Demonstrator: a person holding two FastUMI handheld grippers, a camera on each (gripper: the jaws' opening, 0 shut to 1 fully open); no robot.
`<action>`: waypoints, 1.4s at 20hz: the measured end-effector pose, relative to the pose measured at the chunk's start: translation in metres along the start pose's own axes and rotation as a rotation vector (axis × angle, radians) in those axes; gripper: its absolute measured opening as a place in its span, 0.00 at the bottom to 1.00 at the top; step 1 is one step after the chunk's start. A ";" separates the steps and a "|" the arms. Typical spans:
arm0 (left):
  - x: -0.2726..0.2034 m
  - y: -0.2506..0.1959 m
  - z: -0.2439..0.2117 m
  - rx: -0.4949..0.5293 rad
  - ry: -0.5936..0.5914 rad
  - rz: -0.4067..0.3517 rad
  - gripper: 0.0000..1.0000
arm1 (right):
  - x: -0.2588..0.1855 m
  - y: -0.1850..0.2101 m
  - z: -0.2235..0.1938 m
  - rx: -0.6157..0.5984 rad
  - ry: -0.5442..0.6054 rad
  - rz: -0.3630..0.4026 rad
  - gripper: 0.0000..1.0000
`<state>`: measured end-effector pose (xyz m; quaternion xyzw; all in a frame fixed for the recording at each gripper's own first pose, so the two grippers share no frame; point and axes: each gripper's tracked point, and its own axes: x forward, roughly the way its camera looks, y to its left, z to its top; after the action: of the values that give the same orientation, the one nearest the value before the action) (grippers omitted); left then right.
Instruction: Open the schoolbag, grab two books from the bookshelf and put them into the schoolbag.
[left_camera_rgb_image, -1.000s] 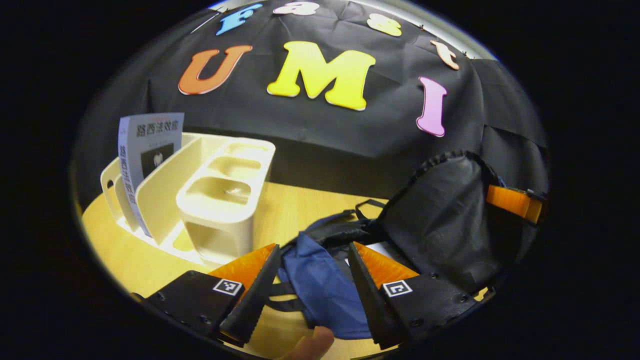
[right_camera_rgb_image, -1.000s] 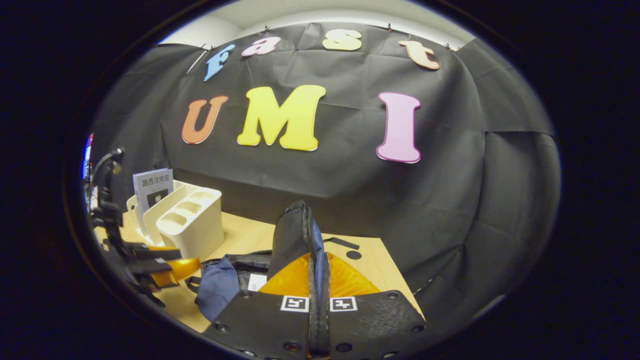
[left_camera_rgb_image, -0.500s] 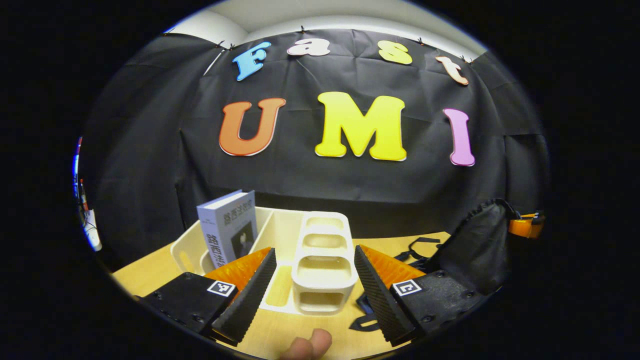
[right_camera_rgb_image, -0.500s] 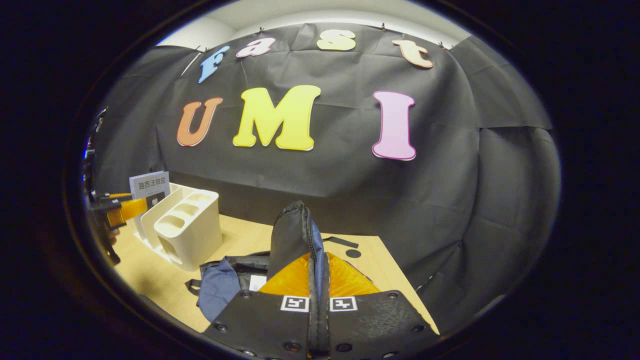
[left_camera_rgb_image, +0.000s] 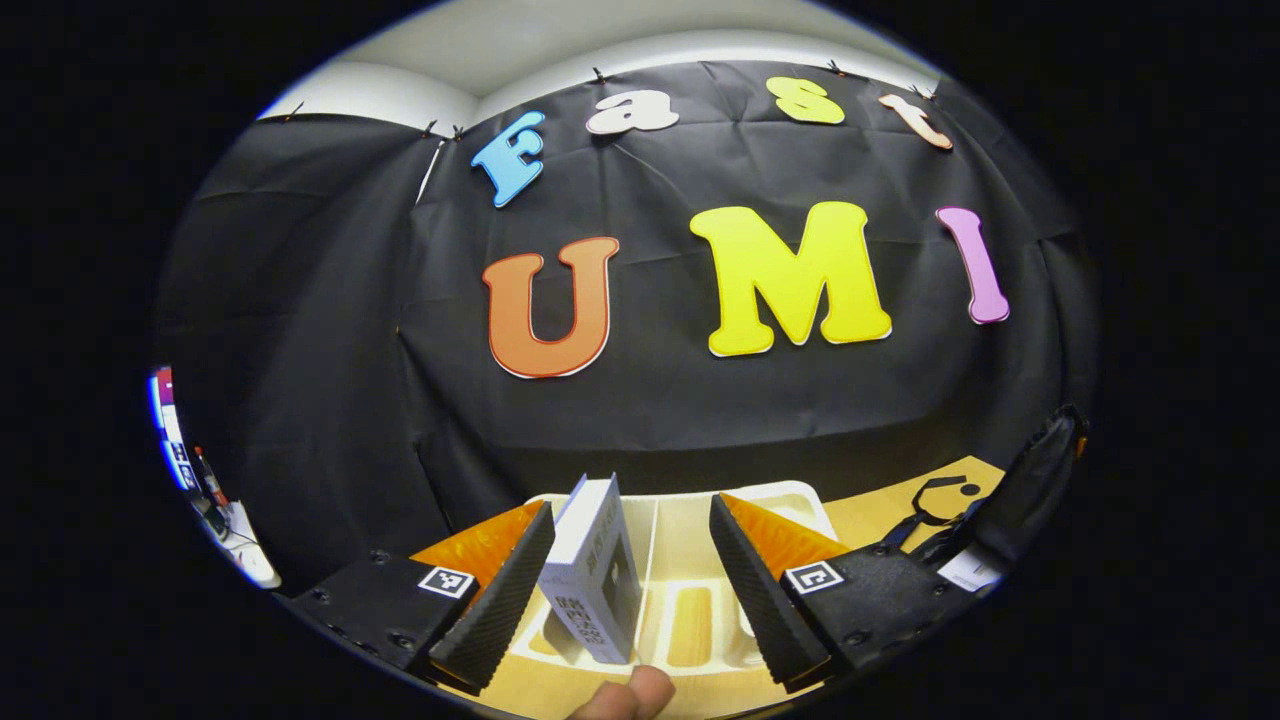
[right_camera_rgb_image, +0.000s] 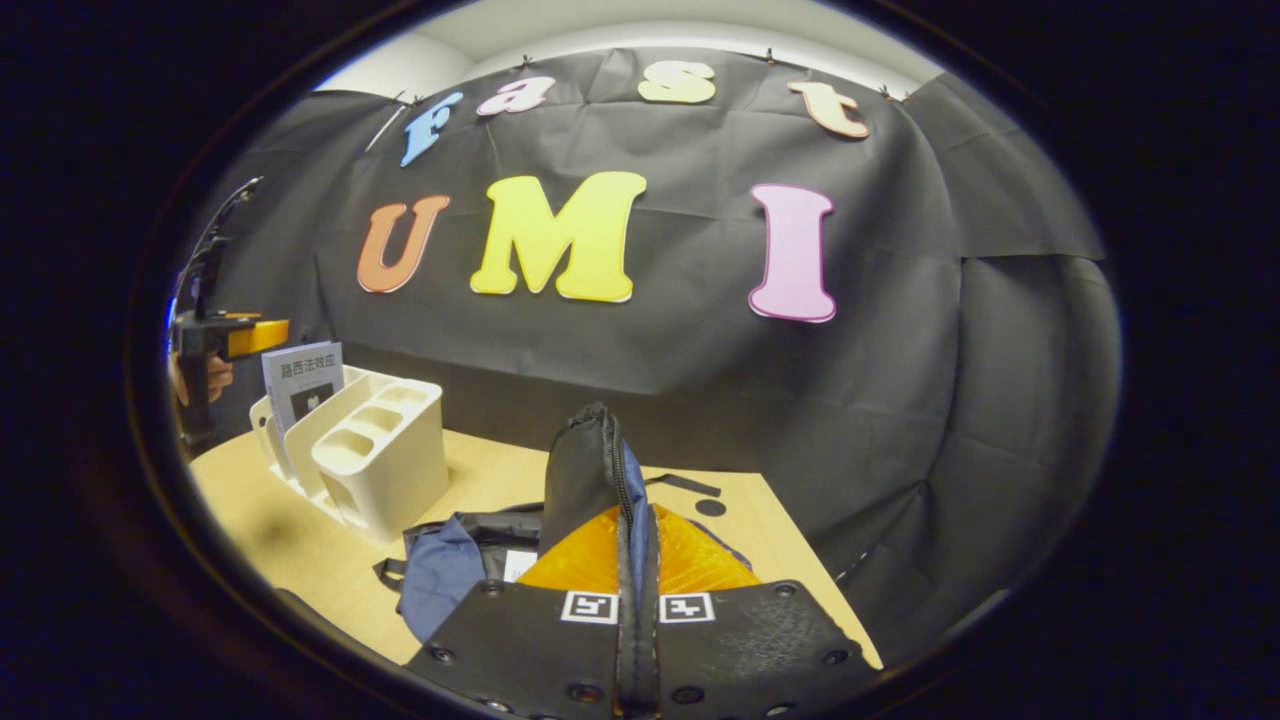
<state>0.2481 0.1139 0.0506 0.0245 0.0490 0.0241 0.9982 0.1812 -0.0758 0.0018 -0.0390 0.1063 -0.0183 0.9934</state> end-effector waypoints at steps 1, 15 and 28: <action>0.007 0.004 0.004 0.004 0.019 -0.012 0.96 | -0.001 0.001 -0.001 0.002 -0.003 0.004 0.01; 0.092 0.035 -0.068 0.138 0.571 -0.081 0.94 | -0.001 0.002 -0.009 0.024 -0.011 0.049 0.01; 0.095 0.018 -0.108 0.170 0.794 -0.137 0.52 | -0.010 0.003 -0.018 0.029 -0.006 0.057 0.01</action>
<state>0.3311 0.1415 -0.0654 0.0921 0.4335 -0.0392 0.8956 0.1680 -0.0732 -0.0143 -0.0216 0.1041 0.0088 0.9943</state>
